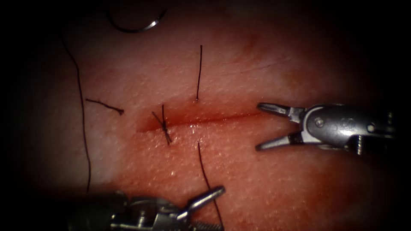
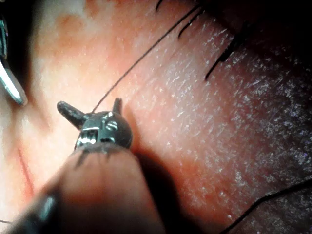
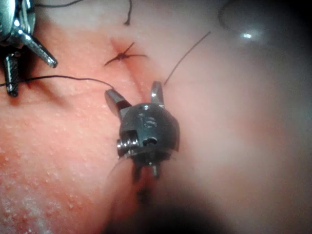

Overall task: Wound Closure
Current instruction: Use left needle driver to pick up working end of suture

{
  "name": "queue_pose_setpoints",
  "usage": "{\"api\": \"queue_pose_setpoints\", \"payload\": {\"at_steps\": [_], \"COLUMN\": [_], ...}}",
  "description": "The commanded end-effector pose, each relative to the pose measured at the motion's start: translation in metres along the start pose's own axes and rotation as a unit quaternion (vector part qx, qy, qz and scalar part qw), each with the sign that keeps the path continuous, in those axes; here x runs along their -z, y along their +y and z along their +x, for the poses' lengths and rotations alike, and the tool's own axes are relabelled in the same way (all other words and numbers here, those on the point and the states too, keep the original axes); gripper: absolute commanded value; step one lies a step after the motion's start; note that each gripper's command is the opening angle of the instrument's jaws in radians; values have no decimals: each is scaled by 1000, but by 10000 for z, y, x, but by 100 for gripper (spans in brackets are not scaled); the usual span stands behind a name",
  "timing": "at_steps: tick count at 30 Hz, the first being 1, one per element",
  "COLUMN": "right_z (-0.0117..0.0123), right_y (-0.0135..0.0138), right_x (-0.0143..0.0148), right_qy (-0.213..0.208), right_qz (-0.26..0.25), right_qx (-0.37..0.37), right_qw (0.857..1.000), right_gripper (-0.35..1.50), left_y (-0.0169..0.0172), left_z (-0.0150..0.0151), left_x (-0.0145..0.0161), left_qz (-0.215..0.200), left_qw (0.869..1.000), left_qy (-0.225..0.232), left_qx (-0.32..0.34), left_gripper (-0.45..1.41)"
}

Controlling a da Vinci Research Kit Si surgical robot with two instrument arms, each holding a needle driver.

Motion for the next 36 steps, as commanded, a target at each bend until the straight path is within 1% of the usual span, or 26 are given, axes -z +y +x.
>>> {"api": "queue_pose_setpoints", "payload": {"at_steps": [1, 4, 6, 9, 10, 14, 19, 23, 25, 26, 27, 28, 29, 32, 34, 36], "right_z": [-4, -6, -6, -7, -7, -8, -9, -11, -13, -14, -14, -15, -16, -18, -20, -19], "right_y": [0, -2, -2, -3, -3, -3, -4, -7, -8, -10, -10, -11, -12, -17, -22, -27], "right_x": [-8, -7, -7, -7, -7, -8, -9, -10, -9, -9, -9, -9, -9, -8, -8, -11], "right_qy": [0, -1, -2, -2, -2, -2, -2, -11, -12, -13, -15, -16, -17, -19, -22, -27], "right_qz": [1, 1, 2, 2, 2, 2, 1, 7, 8, 8, 10, 11, 11, 17, 29, 44], "right_qx": [1, 3, 3, 3, 4, 4, 8, 10, 12, 12, 13, 14, 14, 18, 21, 23], "right_qw": [1000, 1000, 1000, 1000, 1000, 1000, 1000, 1000, 1000, 1000, 1000, 1000, 1000, 1000, 999, 998], "right_gripper": [148, 148, 148, 148, 148, 146, 146, 146, 146, 146, 146, 145, 145, 135, 131, 131], "left_y": [2, 6, 9, 15, 17, 25, 27, 28, 28, 28, 28, 28, 27, 21, 13, 2], "left_z": [-2, -2, -2, 0, 2, 10, 21, 28, 29, 29, 29, 28, 27, 19, 12, 7], "left_x": [-8, -10, -11, -10, -10, -6, -3, 1, 2, 2, 2, 2, 1, 1, 4, 10], "left_qz": [-1, 1, 2, 2, 2, 2, 1, 10, 13, 13, 13, 13, 12, 2, -3, -6], "left_qw": [1000, 1000, 1000, 1000, 1000, 998, 997, 996, 996, 996, 996, 995, 994, 992, 991, 991], "left_qy": [1, -3, -6, -7, -6, -9, -1, 5, 7, 8, 8, 8, 9, 26, 33, 31], "left_qx": [-6, -22, -26, -29, -30, -58, -74, -84, -87, -90, -93, -102, -108, -127, -130, -132], "left_gripper": [51, 51, 46, 36, 29, 17, 15, 15, 4, -6, -35, -45, -45, -45, -45, -45]}}
